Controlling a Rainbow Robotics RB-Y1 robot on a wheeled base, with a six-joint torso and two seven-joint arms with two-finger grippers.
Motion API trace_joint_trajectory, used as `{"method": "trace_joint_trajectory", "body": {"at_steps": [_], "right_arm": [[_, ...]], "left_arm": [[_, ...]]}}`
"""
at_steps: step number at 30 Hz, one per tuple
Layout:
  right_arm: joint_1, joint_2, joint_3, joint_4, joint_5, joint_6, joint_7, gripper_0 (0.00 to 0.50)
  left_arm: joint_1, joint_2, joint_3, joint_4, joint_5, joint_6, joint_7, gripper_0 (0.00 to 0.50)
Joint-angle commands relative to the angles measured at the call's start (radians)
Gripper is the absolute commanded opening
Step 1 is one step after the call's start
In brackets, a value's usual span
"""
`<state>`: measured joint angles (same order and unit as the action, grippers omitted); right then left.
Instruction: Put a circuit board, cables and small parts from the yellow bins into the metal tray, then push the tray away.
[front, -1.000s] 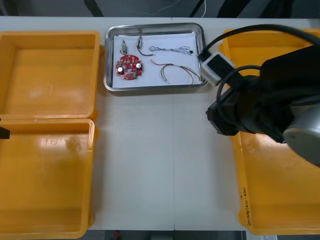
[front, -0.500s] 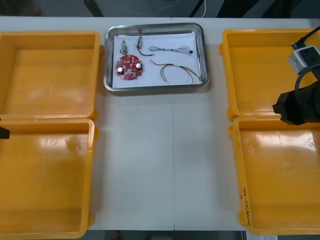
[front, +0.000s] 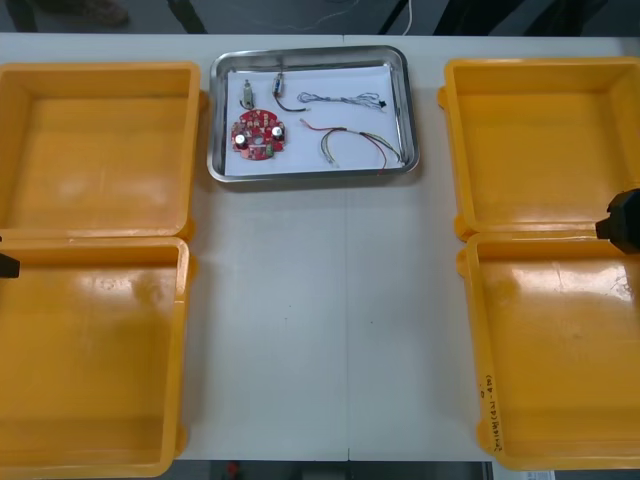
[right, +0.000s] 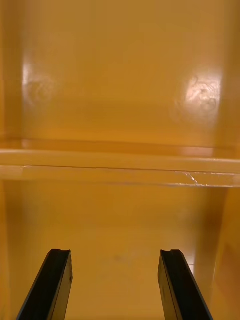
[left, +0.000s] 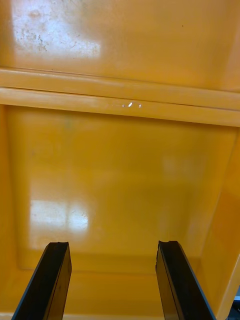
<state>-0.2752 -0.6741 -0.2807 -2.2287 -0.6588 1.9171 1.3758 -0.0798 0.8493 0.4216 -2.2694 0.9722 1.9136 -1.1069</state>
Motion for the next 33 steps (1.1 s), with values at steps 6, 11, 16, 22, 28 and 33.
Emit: {"method": "trace_joint_trajectory", "body": {"at_steps": [6, 11, 16, 22, 28, 33], "right_arm": [[0.087, -0.048, -0.084, 0.009, -0.114, 0.003, -0.029, 0.5], [0.091, -0.048, -0.091, 0.009, -0.119, 0.003, -0.04, 0.5], [0.102, -0.05, -0.091, 0.009, -0.116, 0.003, -0.038, 0.5], [0.106, -0.048, -0.088, 0.009, -0.119, 0.003, -0.046, 0.5], [0.114, -0.047, -0.088, 0.009, -0.119, 0.003, -0.047, 0.5], [0.114, -0.047, -0.088, 0.009, -0.119, 0.003, -0.047, 0.5]], "left_arm": [[0.014, 0.045, 0.028, -0.027, -0.009, 0.006, -0.085, 0.5], [0.014, 0.045, 0.028, -0.027, -0.009, 0.006, -0.085, 0.5], [0.014, 0.045, 0.028, -0.027, -0.009, 0.006, -0.085, 0.5], [0.014, 0.045, 0.028, -0.027, -0.009, 0.006, -0.085, 0.5], [0.014, 0.045, 0.028, -0.027, -0.009, 0.006, -0.085, 0.5], [0.014, 0.045, 0.028, -0.027, -0.009, 0.006, -0.085, 0.5]]}}
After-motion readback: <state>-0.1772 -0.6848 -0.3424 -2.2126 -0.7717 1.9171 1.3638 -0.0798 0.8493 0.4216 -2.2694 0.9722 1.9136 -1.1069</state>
